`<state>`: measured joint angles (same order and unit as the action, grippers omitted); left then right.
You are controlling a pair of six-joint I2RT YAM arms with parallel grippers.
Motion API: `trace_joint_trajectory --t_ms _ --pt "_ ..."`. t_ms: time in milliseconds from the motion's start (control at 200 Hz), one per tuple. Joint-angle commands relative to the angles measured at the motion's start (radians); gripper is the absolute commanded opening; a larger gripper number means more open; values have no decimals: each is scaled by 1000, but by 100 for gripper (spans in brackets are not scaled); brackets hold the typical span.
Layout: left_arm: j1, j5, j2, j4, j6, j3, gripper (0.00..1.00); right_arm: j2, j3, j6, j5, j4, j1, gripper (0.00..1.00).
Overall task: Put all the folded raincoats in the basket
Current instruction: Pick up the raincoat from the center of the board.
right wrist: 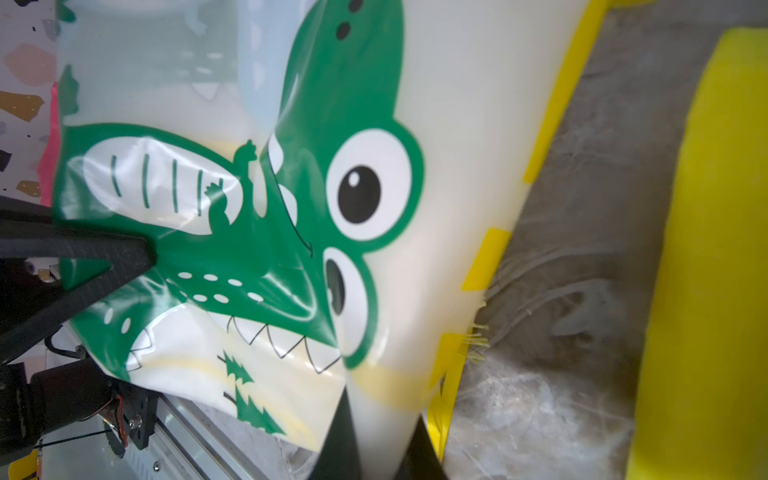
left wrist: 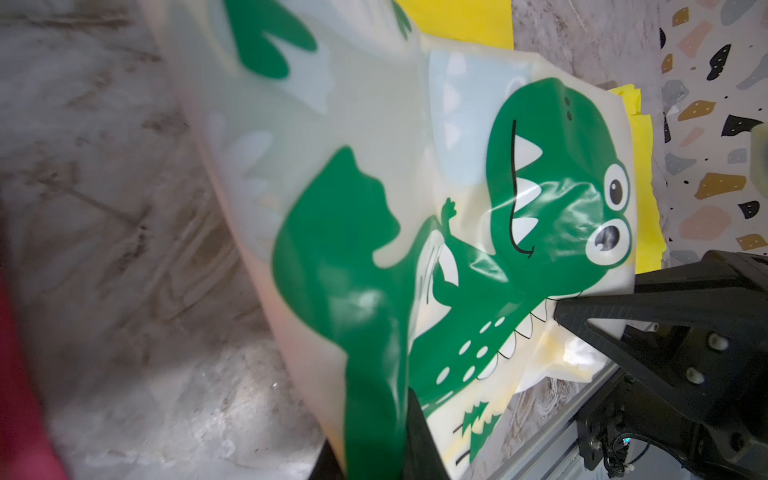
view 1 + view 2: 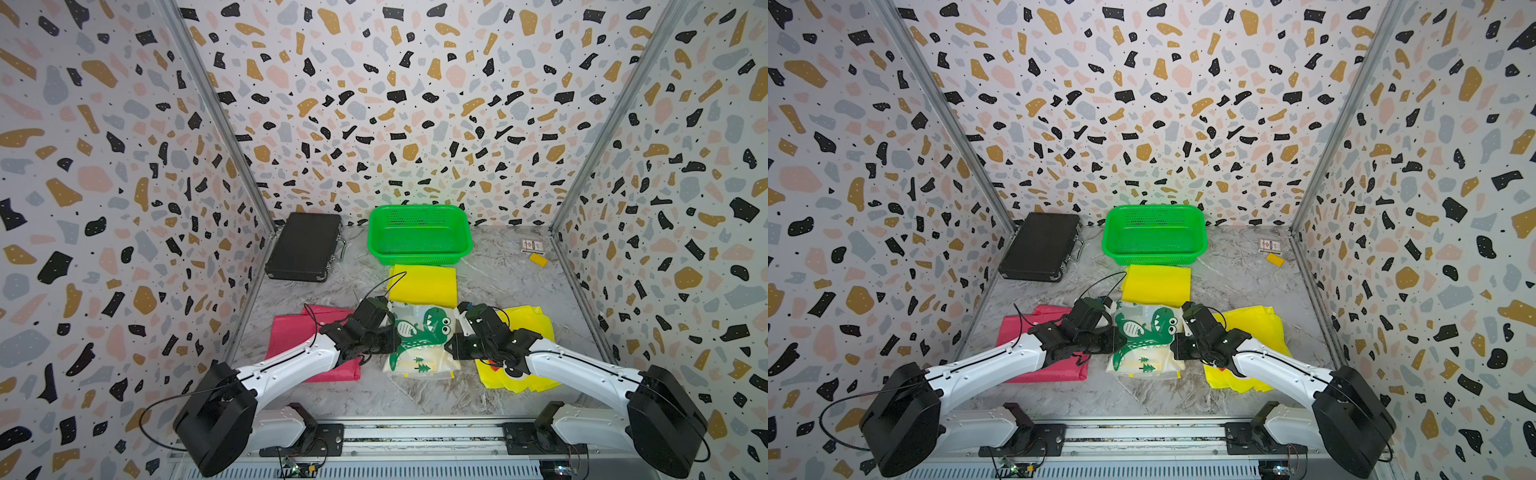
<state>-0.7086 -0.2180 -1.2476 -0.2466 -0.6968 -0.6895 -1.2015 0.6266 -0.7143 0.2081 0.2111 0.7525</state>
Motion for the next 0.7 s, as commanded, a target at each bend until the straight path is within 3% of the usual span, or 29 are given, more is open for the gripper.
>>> trace_joint_trajectory --t_ms 0,350,696 --pt "-9 15 49 -27 -10 -56 1 58 61 33 -24 70 5 0" --pt "-14 32 148 -133 -43 -214 0 159 218 61 -56 269 5 0" --pt "-13 44 -4 -165 4 -498 1 84 478 170 -67 405 -24 0"
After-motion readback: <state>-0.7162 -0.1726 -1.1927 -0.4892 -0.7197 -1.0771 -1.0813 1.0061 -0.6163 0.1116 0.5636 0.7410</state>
